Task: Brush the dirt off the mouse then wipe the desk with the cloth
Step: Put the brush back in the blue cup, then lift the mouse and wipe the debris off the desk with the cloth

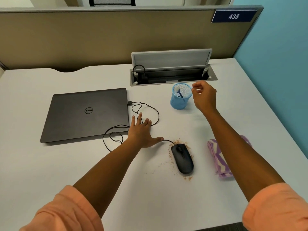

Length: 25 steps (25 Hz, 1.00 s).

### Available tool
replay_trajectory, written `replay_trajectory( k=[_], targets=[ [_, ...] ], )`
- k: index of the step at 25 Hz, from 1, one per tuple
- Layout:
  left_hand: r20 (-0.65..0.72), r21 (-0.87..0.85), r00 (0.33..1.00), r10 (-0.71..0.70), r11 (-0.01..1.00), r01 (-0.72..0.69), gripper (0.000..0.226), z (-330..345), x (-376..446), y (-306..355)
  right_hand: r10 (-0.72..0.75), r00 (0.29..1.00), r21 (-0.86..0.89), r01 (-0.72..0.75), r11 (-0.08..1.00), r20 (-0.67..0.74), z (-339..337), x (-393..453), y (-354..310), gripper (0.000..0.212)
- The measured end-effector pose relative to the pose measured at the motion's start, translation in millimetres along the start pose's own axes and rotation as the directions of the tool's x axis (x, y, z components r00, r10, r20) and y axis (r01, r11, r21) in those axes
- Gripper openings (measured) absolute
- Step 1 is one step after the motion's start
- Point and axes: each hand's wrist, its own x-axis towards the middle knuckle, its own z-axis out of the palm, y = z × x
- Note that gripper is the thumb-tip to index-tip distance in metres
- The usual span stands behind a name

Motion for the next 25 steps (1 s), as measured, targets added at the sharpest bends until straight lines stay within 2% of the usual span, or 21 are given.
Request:
replay_trajectory(
  k=[3, 9, 13, 16, 19, 22, 25],
  targets=[
    [-0.002, 0.018, 1.0, 0.007, 1.0, -0.007, 0.112, 0.0, 0.1, -0.7, -0.011, 1.0, 0.018, 0.011, 1.0, 0.01, -13.5, -28.6, 3.7, 0.02],
    [-0.012, 0.02, 0.999, 0.046, 0.999, -0.046, 0.109, 1.1, -2.6, -1.9, 0.06, 0.997, 0.069, -0.064, 0.996, 0.048, -33.7, -105.3, 29.6, 0.015],
    [-0.042, 0.015, 0.997, 0.065, 0.998, -0.064, 0.09, -5.4, -5.8, -4.9, 0.119, 0.992, 0.073, -0.122, 0.99, 0.051, -47.2, -150.8, 56.5, 0.012],
    [-0.171, 0.028, 0.976, 0.131, 0.991, -0.128, 0.074, -13.2, -17.2, 6.9, 0.16, 0.987, 0.07, -0.161, 0.984, 0.027, -60.4, -178.0, 78.1, 0.014],
    [-0.233, 0.085, 0.899, 0.372, 0.928, -0.362, 0.089, -25.7, -31.1, 29.2, 0.177, 0.984, 0.022, -0.177, 0.984, -0.022, -73.8, -195.6, 97.7, 0.016],
    [-0.129, 0.241, 0.756, 0.641, 0.76, -0.603, 0.096, -38.6, -42.1, 55.3, 0.215, 0.974, 0.048, -0.212, 0.976, -0.075, -87.9, -203.4, 113.2, 0.018],
    [0.009, 0.341, 0.683, 0.731, 0.64, -0.689, 0.09, -41.7, -47.9, 79.7, 0.238, 0.966, 0.057, -0.233, 0.971, -0.097, -100.0, -204.9, 123.5, 0.027]
  ],
)
